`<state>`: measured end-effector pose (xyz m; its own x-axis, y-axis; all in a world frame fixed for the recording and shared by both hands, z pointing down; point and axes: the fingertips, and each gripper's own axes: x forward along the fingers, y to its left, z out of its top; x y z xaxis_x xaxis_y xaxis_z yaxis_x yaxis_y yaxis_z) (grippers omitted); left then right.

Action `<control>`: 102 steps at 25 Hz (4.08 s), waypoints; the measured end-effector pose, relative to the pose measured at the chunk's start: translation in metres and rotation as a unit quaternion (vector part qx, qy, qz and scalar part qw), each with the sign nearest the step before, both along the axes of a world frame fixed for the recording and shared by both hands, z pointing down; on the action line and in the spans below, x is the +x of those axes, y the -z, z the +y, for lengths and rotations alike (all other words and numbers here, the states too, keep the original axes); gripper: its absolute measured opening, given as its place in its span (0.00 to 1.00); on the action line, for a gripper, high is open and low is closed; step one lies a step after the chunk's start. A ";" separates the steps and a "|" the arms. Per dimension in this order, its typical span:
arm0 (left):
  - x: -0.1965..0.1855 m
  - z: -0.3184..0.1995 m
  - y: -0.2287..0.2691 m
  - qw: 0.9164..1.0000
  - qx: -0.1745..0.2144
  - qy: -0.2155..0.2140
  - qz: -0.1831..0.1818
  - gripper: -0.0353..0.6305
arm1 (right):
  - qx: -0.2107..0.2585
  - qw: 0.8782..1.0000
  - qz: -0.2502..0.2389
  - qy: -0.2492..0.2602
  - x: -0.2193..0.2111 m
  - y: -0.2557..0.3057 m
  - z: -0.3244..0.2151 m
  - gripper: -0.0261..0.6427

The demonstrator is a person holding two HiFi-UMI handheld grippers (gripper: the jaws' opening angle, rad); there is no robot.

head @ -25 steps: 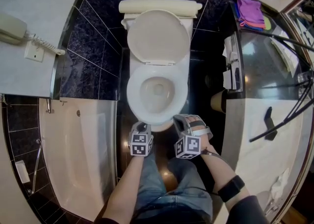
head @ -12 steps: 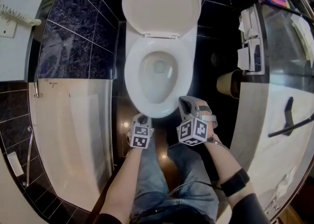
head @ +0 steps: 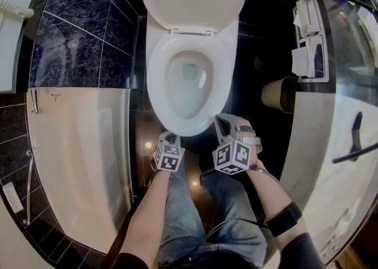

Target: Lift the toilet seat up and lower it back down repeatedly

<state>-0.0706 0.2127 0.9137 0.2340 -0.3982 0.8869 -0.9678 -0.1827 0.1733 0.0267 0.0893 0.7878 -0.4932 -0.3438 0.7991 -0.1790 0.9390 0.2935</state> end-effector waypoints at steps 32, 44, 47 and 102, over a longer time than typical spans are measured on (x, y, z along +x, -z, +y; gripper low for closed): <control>-0.074 -0.089 0.462 0.967 0.250 0.039 -0.024 0.05 | 0.008 0.972 -0.201 -0.125 -0.040 0.372 -0.043 0.07; -0.085 -0.107 0.595 0.944 0.329 0.030 -0.022 0.05 | 0.009 0.931 -0.273 -0.242 0.041 0.450 -0.071 0.07; -0.089 -0.104 0.603 0.942 0.332 0.036 -0.013 0.05 | -0.002 0.919 -0.284 -0.274 0.065 0.451 -0.071 0.07; -0.078 -0.150 0.353 0.953 0.301 -0.010 -0.029 0.05 | -0.334 0.773 -0.208 -0.497 0.070 -0.001 -0.007 0.36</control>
